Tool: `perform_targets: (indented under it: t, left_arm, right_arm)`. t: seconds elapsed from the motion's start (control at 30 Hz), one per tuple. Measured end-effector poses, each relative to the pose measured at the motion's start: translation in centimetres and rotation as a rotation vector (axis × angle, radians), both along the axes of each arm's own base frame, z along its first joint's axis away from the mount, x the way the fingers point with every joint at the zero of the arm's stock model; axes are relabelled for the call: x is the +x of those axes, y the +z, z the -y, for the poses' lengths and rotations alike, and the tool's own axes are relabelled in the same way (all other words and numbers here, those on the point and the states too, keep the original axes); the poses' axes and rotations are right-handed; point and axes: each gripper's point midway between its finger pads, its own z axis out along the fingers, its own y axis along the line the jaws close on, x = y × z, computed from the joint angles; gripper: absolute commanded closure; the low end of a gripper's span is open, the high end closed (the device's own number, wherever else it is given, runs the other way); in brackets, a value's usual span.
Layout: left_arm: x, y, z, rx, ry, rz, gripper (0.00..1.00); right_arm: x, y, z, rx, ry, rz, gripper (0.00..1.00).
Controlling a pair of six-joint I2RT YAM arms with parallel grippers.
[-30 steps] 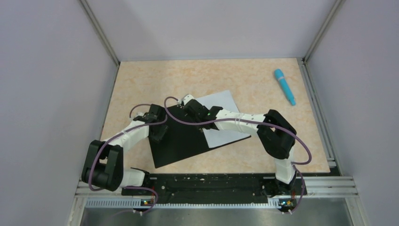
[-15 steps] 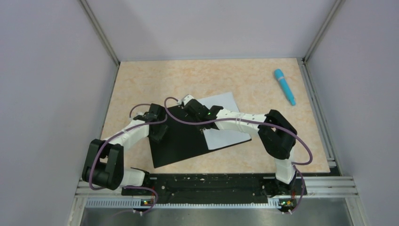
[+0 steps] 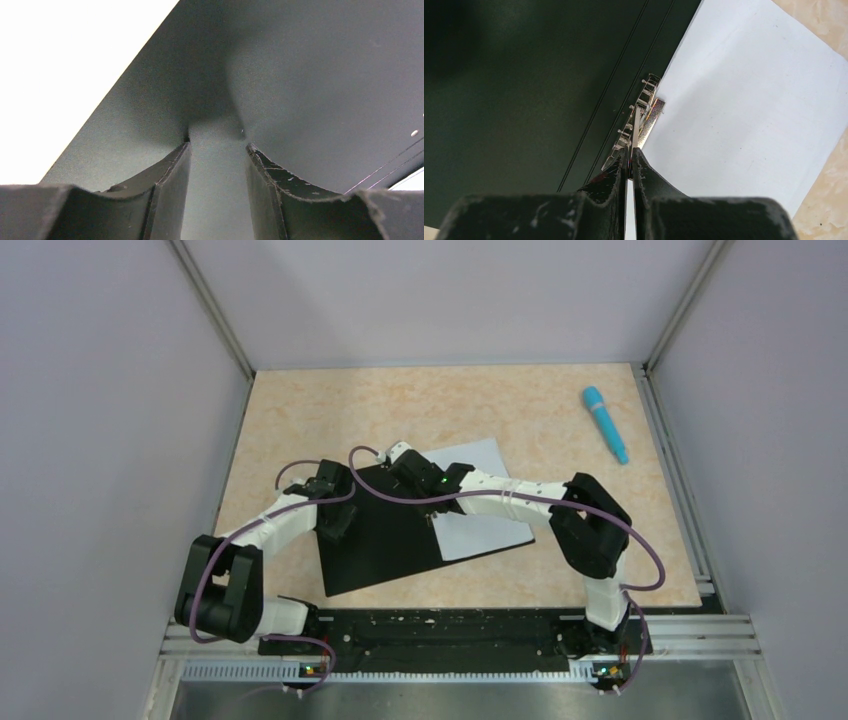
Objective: Put the files into the folder
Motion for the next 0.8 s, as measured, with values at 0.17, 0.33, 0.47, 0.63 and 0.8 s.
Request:
perform_targets:
  t: [0.17,0.33,0.47,0.63,0.8]
  left_arm:
    - [0.0,-0.01,0.0,0.0,0.0,0.0,0.51]
    - [-0.01,-0.01,0.01,0.0,0.0,0.0,0.51]
    - [0.0,-0.01,0.01,0.0,0.0,0.0,0.51]
    - [0.0,-0.01,0.01,0.0,0.0,0.0,0.51]
    - [0.01,0.0,0.01,0.0,0.001,-0.002,0.51]
  right_arm:
    - [-0.01,0.0,0.04,-0.001,-0.001,-0.001,0.93]
    - [-0.09,0.23,0.05,-0.001,0.002,-0.004,0.93]
    - [-0.26,0.23,0.17,-0.005,0.004,-0.01,0.93]
    - [-0.28,0.25,0.2,-0.006,0.005,-0.011,0.91]
    - [-0.33,0.46,0.29,-0.006,0.005,-0.01,0.9]
